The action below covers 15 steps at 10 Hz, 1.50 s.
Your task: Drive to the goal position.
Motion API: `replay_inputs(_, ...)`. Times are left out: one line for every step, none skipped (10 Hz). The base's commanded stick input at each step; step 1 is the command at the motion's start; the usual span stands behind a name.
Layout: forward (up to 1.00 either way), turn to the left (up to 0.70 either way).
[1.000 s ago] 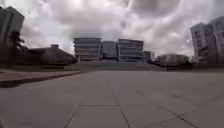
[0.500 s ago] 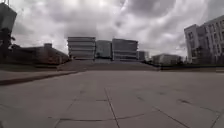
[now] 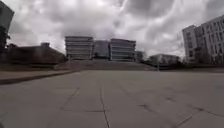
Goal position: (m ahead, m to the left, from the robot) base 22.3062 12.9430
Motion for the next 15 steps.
replay_inputs(1.0, 0.0)
replay_inputs(1.0, 0.0)
replay_inputs(1.0, 0.0)
replay_inputs(1.0, 0.0)
replay_inputs(1.0, 0.0)
replay_inputs(1.0, 0.0)
replay_inputs(1.0, 0.0)
replay_inputs(1.0, 0.0)
replay_inputs(1.0, 0.0)
replay_inputs(1.0, 0.0)
replay_inputs(1.0, 0.0)
replay_inputs(1.0, 0.0)
replay_inputs(1.0, 0.0)
replay_inputs(1.0, 0.0)
replay_inputs(1.0, 0.0)
